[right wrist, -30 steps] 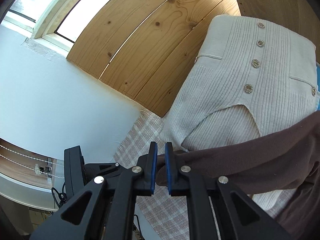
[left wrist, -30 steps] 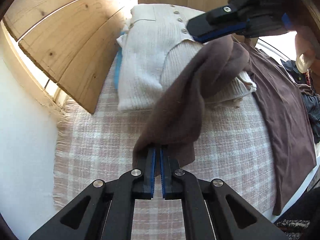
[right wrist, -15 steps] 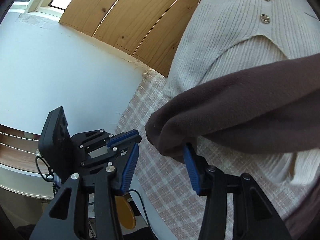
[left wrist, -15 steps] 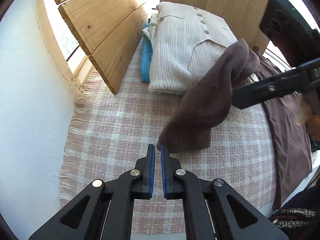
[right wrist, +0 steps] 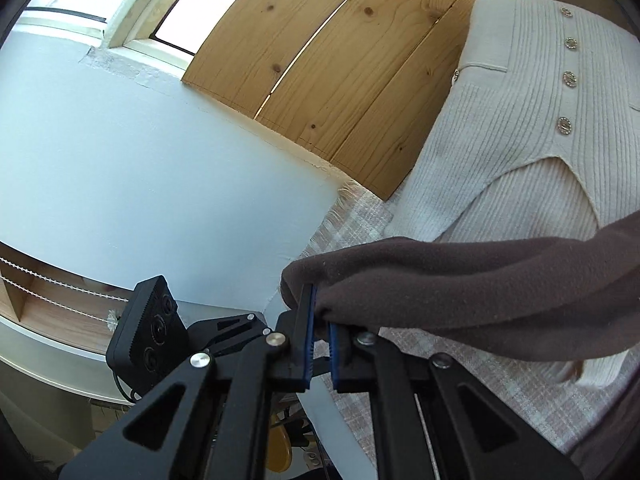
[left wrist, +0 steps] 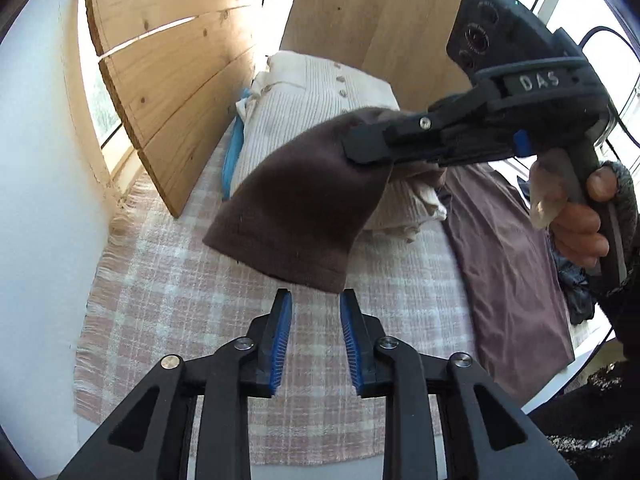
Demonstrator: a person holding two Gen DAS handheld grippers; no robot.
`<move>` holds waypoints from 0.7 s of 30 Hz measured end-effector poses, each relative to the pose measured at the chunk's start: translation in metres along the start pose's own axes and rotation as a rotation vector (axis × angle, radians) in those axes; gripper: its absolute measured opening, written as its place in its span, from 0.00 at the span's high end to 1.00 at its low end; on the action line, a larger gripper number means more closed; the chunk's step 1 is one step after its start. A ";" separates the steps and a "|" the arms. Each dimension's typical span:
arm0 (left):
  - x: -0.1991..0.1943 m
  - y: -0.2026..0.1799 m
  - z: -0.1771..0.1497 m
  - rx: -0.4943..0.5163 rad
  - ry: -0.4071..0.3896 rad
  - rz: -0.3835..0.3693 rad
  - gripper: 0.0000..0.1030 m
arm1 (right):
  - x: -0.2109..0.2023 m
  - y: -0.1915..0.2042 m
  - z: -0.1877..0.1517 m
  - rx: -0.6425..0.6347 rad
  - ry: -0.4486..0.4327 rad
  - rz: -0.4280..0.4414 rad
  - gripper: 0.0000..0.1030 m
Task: Fold clothes
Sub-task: 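Regrasp the sleeve cuff with the left tool while the right tool holds it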
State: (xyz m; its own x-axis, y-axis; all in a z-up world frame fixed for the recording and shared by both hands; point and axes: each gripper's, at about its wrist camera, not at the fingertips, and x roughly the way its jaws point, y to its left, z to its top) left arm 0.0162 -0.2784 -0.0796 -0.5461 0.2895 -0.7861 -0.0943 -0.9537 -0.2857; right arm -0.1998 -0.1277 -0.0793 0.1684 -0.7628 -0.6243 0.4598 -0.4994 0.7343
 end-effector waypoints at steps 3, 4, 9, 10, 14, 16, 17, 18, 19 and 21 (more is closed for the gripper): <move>0.003 0.003 0.013 -0.026 -0.021 -0.010 0.74 | -0.004 0.000 -0.002 0.001 -0.011 0.004 0.94; 0.003 0.002 0.015 -0.038 -0.027 -0.028 0.76 | -0.005 -0.003 -0.001 0.005 -0.016 0.004 0.94; -0.003 -0.017 0.012 0.022 -0.034 -0.011 0.76 | -0.014 -0.002 -0.002 0.015 -0.037 0.018 0.94; -0.004 -0.020 0.010 0.032 -0.032 -0.002 0.76 | -0.016 -0.002 -0.003 0.016 -0.038 0.023 0.94; -0.004 -0.015 0.007 0.001 -0.032 0.018 0.76 | -0.021 0.001 -0.008 0.008 -0.033 0.029 0.94; -0.004 -0.010 0.011 -0.025 -0.049 0.012 0.76 | -0.019 0.002 -0.009 0.006 -0.027 0.028 0.94; -0.004 -0.010 0.013 -0.030 -0.059 0.013 0.76 | -0.017 0.002 -0.010 0.007 -0.026 0.027 0.94; -0.004 -0.009 0.016 -0.034 -0.067 0.003 0.76 | -0.015 0.002 -0.010 0.007 -0.025 0.027 0.94; -0.005 -0.010 0.017 -0.040 -0.069 -0.034 0.87 | -0.015 0.001 -0.010 0.008 -0.024 0.028 0.94; -0.010 -0.012 0.021 -0.043 -0.073 -0.108 0.98 | -0.015 0.000 -0.010 0.011 -0.020 0.030 0.91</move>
State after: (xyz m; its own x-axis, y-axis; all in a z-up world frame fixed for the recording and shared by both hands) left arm 0.0054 -0.2712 -0.0570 -0.5940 0.3824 -0.7078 -0.1212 -0.9123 -0.3912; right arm -0.1934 -0.1119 -0.0721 0.1642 -0.7857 -0.5964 0.4455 -0.4804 0.7555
